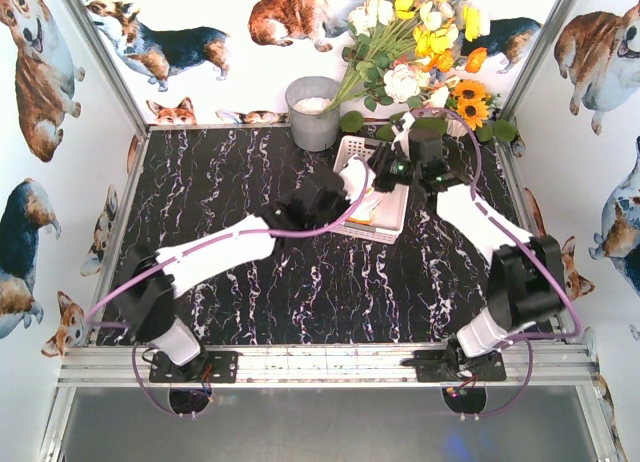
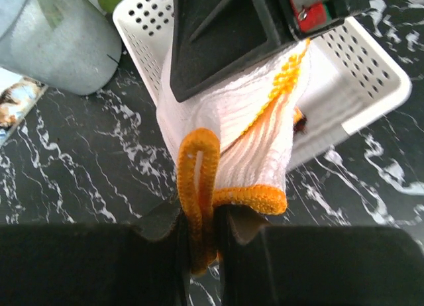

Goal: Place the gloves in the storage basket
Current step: Place the glove in the bin.

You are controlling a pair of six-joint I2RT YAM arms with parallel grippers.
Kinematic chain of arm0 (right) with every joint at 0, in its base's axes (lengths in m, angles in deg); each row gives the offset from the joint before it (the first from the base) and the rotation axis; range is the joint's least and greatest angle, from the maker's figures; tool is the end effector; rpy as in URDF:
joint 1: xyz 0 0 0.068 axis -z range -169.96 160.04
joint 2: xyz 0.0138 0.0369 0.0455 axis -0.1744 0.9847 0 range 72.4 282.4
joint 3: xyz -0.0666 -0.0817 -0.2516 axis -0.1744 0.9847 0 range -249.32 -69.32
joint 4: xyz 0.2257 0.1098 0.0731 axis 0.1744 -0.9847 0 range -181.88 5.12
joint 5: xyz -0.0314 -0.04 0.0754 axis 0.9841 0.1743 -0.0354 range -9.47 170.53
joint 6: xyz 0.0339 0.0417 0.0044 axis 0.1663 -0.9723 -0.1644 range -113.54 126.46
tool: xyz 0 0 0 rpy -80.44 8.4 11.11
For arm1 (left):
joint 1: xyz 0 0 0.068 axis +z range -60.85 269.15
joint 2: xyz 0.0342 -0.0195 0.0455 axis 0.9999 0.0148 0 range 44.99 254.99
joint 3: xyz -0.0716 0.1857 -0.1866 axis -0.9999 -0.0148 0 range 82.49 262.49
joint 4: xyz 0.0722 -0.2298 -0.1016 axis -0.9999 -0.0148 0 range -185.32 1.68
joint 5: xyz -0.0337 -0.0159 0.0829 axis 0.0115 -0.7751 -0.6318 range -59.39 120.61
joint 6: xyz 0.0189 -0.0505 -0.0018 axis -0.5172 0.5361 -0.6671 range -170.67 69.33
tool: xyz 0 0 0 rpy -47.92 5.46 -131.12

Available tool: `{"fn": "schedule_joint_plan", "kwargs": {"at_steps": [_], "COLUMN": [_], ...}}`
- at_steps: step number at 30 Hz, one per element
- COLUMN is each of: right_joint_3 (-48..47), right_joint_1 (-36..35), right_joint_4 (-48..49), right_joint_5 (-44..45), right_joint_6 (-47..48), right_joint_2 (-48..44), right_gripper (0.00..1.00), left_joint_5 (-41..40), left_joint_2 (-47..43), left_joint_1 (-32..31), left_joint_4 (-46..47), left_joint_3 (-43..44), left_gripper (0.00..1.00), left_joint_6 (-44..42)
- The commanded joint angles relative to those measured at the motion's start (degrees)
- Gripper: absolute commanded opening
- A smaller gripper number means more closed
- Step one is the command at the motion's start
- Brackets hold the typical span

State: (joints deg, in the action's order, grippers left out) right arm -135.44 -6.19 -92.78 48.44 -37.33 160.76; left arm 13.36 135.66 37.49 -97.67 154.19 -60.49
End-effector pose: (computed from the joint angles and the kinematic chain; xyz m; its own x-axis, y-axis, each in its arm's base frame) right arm 0.3328 0.1166 0.2880 -0.8172 0.3726 -0.4398 -0.1560 0.5915 0.7911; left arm 0.2374 -0.2832 0.3032 -0.1898 0.5027 -0.8434 0.6287 0.7220 0.2888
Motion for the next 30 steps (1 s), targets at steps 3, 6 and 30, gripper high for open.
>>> {"fn": "schedule_joint_plan", "kwargs": {"at_steps": [3,6,30], "right_joint_3": [-8.1,-11.6,-24.2], "right_joint_1": [4.0,5.4,7.0], "right_joint_4": [10.6,12.5,20.6], "right_joint_5": [-6.1,-8.4,-12.5], "right_joint_6": [6.9,8.2,18.2], "right_joint_2": [7.6,12.7,34.3], "right_gripper": [0.0,0.0,0.0], "left_joint_5": [0.4,0.6,-0.2], "left_joint_2": [10.2,13.9,29.6], "left_joint_1": [2.7,4.2,7.2], "left_joint_4": [1.7,2.1,0.5], "left_joint_3": [8.9,11.8,26.0], "left_gripper": [0.0,0.0,0.0], "left_joint_6": [-6.8,-8.3,-16.3]}}
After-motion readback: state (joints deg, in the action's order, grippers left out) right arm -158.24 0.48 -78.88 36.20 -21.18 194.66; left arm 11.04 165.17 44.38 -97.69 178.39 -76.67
